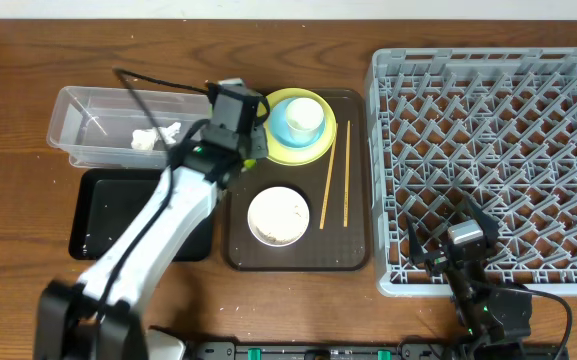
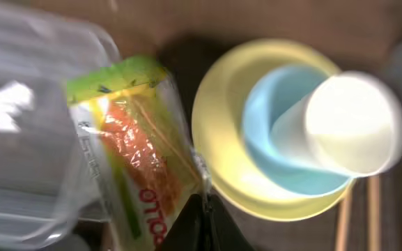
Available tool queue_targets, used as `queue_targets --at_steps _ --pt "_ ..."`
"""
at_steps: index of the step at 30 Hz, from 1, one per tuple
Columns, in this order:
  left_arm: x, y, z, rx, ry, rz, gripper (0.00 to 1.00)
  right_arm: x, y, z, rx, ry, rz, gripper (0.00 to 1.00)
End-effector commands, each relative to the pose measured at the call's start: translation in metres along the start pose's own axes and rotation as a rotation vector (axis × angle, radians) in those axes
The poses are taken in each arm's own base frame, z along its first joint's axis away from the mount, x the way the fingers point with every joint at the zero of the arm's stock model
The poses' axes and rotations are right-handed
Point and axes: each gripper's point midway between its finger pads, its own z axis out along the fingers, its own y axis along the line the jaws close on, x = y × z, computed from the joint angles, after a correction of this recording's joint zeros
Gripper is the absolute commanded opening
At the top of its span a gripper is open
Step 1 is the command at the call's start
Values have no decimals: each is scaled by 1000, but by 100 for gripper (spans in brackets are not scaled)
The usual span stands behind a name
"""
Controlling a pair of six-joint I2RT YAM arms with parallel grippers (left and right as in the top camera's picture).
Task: Sort waste into correct bins and load items into the dishwasher rack
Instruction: 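Lift the wrapper and release it into the clear bin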
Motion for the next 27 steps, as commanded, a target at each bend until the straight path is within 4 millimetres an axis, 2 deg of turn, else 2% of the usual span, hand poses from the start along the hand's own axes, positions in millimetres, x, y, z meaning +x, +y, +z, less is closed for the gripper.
queue_targets --at_steps 1,4,7,12,17,22,27 --pt "-26 24 -20 -117 -124 -16 6 1 2 0 -9 3 -9 99" --pt "-41 50 -25 -251 -199 -40 6 1 2 0 -9 3 -9 99" --pt "-46 70 -19 -325 -216 -60 6 1 2 0 -9 3 -9 99" --pt "-49 103 6 -394 -201 -122 6 1 2 0 -9 3 -9 99" --pt "-44 134 42 -438 -169 -172 6 1 2 0 -9 3 -9 99" --pt "-33 137 72 -352 -99 -205 8 1 2 0 -9 3 -9 99" --pt "-31 132 76 -307 -80 -213 13 1 2 0 -8 3 -9 99"
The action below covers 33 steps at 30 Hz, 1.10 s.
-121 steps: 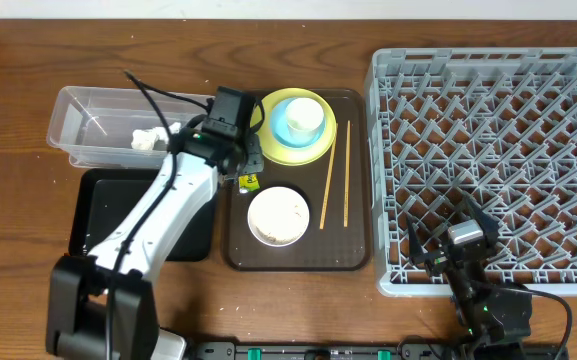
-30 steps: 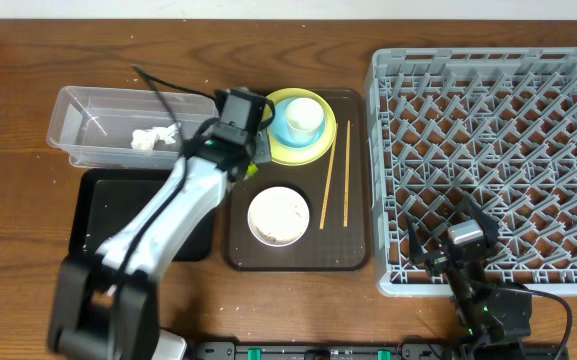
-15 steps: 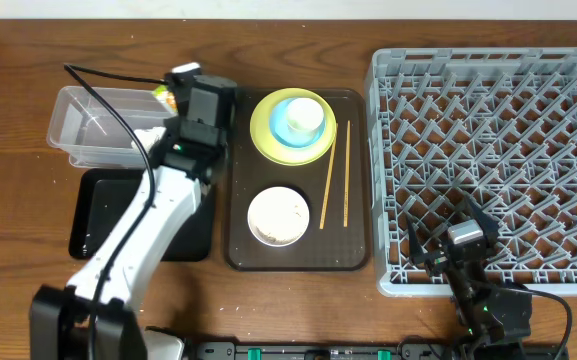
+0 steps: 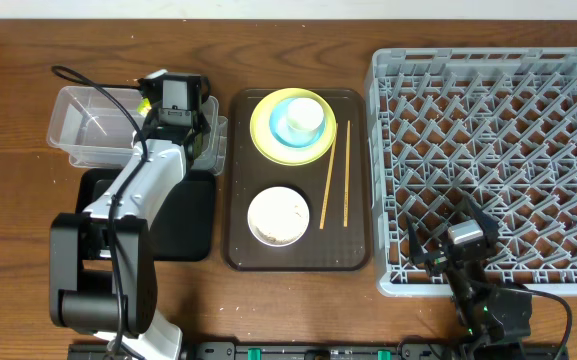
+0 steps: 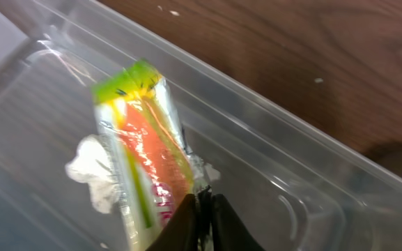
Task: Sort waste into correct bins and load items into the dishwasher rack
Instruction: 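Lift the wrapper and release it into the clear bin, then move the left gripper to the pink rice bowl and grasp its rim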
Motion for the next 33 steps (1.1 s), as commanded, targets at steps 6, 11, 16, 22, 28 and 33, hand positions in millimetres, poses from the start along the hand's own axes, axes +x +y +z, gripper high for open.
queue_targets --at_steps 6,11,16,22,28,33 --pt "7 -23 -6 141 57 -2 15 1 2 0 -9 2 -9 99" --pt "13 -32 -8 197 91 14 17 1 2 0 -9 2 -9 99" --pt "17 -36 -9 219 109 15 17 1 2 0 -9 2 -9 99" --pt "25 -53 -15 326 158 12 17 1 2 0 -9 3 -9 99" --pt "24 -58 -18 352 166 5 17 1 2 0 -9 3 -9 99" --pt "19 -62 -20 368 160 3 16 1 2 0 -9 3 -9 99"
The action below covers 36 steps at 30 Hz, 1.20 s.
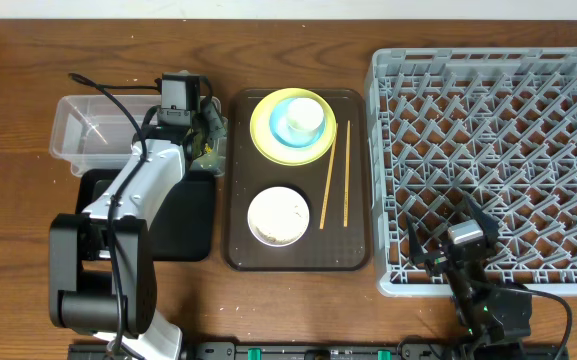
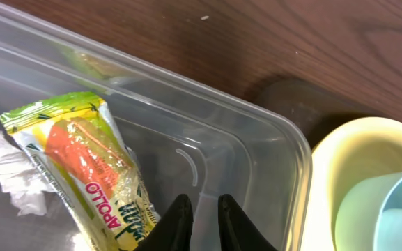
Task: Sort waste into correct bins and load items into the dishwasher rack
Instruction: 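Move the left gripper to the pink rice bowl and grasp its rim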
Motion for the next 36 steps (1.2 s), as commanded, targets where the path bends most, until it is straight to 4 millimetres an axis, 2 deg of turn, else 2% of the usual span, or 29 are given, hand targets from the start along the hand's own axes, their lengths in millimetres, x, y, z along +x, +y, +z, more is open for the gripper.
queue_targets --at_steps 1,9,10,13,17,22,26,29,32,36 --pt "-8 -12 -7 50 -10 8 17 1 2 0 -9 3 -10 99" --pt "-19 -13 -16 40 -54 87 17 1 2 0 -9 3 -10 99" --pt "-22 -12 -20 31 -67 96 21 1 2 0 -9 3 -10 99" --pt "-32 -11 -36 18 -105 103 29 1 2 0 -9 3 -10 99" --pt "-40 -16 -61 35 -137 102 29 1 2 0 -9 3 -10 99" --pt "-32 -31 -103 107 -122 110 29 1 2 0 -9 2 -10 99" --pt "-7 -41 -133 191 -30 54 29 1 2 0 -9 3 -10 99" --pt "31 -50 -149 256 129 16 29 1 2 0 -9 3 -10 99" --pt "72 -56 -152 258 271 42 29 1 2 0 -9 3 -10 99" --pt "116 -53 -142 186 369 118 29 1 2 0 -9 3 -10 99"
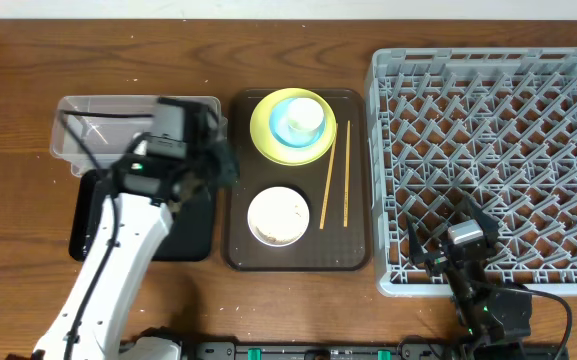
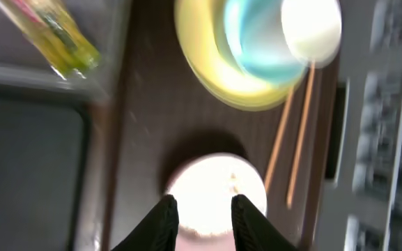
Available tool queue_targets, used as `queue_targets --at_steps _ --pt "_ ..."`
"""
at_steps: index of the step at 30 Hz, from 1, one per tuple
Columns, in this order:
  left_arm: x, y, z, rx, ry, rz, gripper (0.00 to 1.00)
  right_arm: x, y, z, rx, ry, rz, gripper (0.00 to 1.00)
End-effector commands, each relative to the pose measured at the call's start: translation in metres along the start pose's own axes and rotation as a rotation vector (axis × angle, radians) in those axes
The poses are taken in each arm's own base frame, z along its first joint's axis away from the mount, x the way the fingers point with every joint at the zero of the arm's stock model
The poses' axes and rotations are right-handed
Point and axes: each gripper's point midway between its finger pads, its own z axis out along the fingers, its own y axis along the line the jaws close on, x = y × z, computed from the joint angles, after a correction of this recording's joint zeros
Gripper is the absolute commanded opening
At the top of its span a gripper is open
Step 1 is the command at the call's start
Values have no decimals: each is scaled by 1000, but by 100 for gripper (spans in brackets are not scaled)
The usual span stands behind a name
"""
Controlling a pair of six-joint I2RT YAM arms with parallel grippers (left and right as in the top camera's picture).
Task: Sort waste into correct bins and load items into the dishwasher rack
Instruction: 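Move the left gripper to the pink rice bowl and grasp its rim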
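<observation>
My left gripper (image 1: pixel 220 165) hangs open and empty over the brown tray (image 1: pixel 240 255). In the left wrist view its fingertips (image 2: pixel 167 206) frame the white bowl (image 2: pixel 214 192). Behind the bowl (image 1: pixel 278 215) stands a yellow plate (image 1: pixel 268 140) carrying a blue bowl and a white cup (image 1: pixel 304 116). Two chopsticks (image 1: pixel 336 175) lie on the tray's right side. The green and orange snack wrapper (image 2: pixel 54 31) lies in the clear bin (image 1: pixel 98 120). My right gripper (image 1: pixel 458 240) rests open at the front edge of the grey dish rack (image 1: pixel 498 150).
A black bin (image 1: pixel 93 230) sits in front of the clear bin, left of the tray. The dish rack fills the right side of the wooden table (image 1: pixel 298 50). The left wrist view is motion-blurred.
My left gripper has moved from the clear bin's right end to above the tray, over the white bowl, and its jaws stand wider apart. The wrapper stays in the bin.
My left gripper was shut on the snack wrapper beside the yellow plate. Then it held the wrapper over the clear bin. Then the wrapper lay in the bin with the jaws slightly parted. Now the gripper is open over the tray. The right arm has not moved.
</observation>
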Motion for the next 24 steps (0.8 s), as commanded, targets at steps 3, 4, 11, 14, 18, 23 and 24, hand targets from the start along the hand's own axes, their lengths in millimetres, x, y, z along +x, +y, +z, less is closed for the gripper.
queue_targets --at_steps 3,4,11,14,18,23,24 --pt "54 0 32 -48 139 54 29 1 2 0 -9 3 -9 99" --pt "62 -1 37 -49 158 66 29 1 2 0 -9 3 -9 99" --pt "99 4 59 -88 204 153 25 1 2 0 -9 3 -9 99" --pt "86 22 59 -200 134 171 28 1 2 0 -9 3 -9 99" --pt "70 39 56 -312 51 186 28 1 2 0 -10 4 -8 99" --pt "71 41 63 -327 63 182 29 2 2 0 -10 6 -9 99" --pt "73 43 65 -333 73 181 29 2 2 0 -10 6 -9 99"
